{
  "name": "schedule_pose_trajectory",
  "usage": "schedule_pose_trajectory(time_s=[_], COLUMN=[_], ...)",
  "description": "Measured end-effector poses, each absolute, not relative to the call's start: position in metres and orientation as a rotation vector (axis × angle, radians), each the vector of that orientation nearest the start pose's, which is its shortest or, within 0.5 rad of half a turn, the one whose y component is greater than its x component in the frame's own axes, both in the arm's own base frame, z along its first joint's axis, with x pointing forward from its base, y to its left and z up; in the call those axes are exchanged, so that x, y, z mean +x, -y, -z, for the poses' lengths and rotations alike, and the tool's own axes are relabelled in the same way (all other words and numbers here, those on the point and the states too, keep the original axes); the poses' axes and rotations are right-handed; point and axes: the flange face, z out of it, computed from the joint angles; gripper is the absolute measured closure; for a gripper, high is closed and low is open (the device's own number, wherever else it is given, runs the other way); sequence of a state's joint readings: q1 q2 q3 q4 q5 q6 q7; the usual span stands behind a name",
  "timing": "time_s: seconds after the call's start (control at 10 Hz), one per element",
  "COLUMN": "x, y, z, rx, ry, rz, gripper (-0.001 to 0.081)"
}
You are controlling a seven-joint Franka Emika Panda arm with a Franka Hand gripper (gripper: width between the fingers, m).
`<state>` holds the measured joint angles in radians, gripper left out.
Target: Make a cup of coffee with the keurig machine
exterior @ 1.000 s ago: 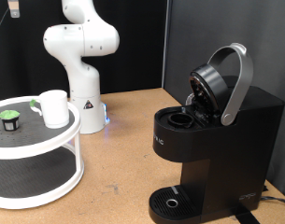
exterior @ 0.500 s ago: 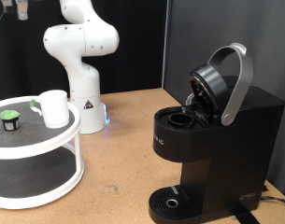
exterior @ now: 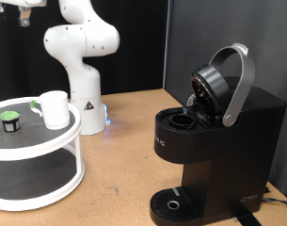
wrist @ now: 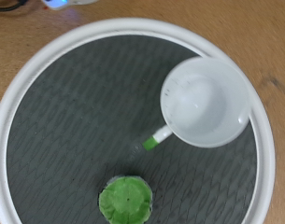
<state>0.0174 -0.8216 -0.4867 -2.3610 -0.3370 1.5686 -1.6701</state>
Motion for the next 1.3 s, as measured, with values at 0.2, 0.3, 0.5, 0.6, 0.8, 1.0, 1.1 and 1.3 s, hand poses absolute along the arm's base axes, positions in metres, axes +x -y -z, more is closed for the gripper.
schedule_pose_trajectory(time_s=[0.2,0.3,0.5,0.6,0.8,1.0,1.1,1.3], x=[0.256,0.257,0.260,0.263,0.268,0.272,0.271,0.269], y=[0.225,0.233,0.244,0.250,0.257,0.258,0.258,0.261], z=[-0.547,-0.541,-0.523,-0.512,-0.488,-0.480,-0.480,-0.474], rx=[-2.286,-2.269,-2.290,-2.303,-2.307,-2.308,-2.272,-2.181], ry=[2.064,2.097,2.115,2.120,2.114,2.110,2.145,2.237], rz=[0.037,0.063,0.071,0.060,0.040,0.026,0.050,0.110], gripper=[0.0003,0.0003,0.0003,0.0003,0.0003,0.0003,0.0003,0.0003])
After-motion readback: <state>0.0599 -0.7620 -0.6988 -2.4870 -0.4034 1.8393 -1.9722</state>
